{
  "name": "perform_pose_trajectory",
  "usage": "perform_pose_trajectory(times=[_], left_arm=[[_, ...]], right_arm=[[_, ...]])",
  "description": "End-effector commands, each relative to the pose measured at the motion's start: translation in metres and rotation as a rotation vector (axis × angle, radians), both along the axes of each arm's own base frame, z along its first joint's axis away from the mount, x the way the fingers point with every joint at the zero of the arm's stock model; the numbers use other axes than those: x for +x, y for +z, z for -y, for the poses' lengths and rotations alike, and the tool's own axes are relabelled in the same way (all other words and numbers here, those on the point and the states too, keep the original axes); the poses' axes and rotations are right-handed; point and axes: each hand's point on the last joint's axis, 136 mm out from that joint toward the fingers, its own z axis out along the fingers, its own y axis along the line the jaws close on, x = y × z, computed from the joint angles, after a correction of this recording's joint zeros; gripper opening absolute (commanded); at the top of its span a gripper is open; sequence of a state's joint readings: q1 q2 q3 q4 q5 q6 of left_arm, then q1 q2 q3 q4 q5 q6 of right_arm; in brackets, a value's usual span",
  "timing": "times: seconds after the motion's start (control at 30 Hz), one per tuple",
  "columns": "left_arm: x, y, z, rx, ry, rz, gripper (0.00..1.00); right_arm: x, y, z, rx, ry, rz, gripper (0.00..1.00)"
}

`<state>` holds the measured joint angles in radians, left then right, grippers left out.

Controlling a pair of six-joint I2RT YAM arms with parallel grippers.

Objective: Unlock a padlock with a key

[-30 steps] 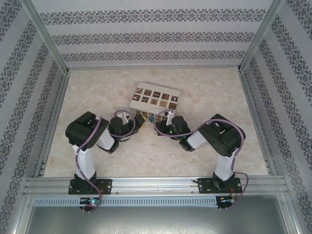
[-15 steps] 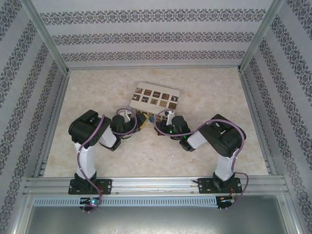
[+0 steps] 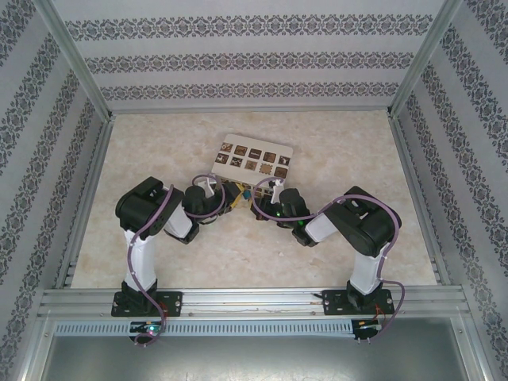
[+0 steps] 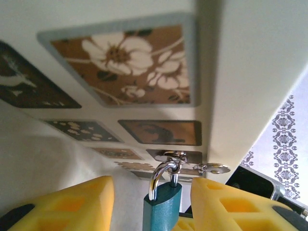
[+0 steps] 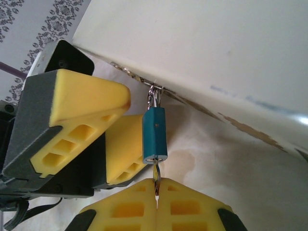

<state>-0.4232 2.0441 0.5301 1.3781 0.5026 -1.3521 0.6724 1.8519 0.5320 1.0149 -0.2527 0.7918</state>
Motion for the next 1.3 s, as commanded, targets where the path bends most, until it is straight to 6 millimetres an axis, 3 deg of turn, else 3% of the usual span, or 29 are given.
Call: perform_pose_trajectory(times=[0.0, 0.8, 1.03, 1.27], left_arm=[[0.001, 0.011, 0.012, -0.038, -0.036, 0.035, 0.45], [0.003, 0.015, 0.027, -0.055, -0.082, 0.041, 0.34], [0.003, 0.018, 0.027, -0.026, -0.084, 0.056, 0.23], [-0.001, 0.035, 0.022, 0.05, -0.084, 0.089, 0.11]], right_arm=[[-0.006, 0.015, -0.011, 0.053, 0.036, 0.004, 0.0], [-0.007, 0.018, -0.016, 0.093, 0.039, -0.028, 0.0], [-0.008, 0.02, -0.012, 0.093, 0.028, -0.024, 0.0], [-0.009, 0.027, 0.003, 0.078, -0.006, 0.011, 0.15]])
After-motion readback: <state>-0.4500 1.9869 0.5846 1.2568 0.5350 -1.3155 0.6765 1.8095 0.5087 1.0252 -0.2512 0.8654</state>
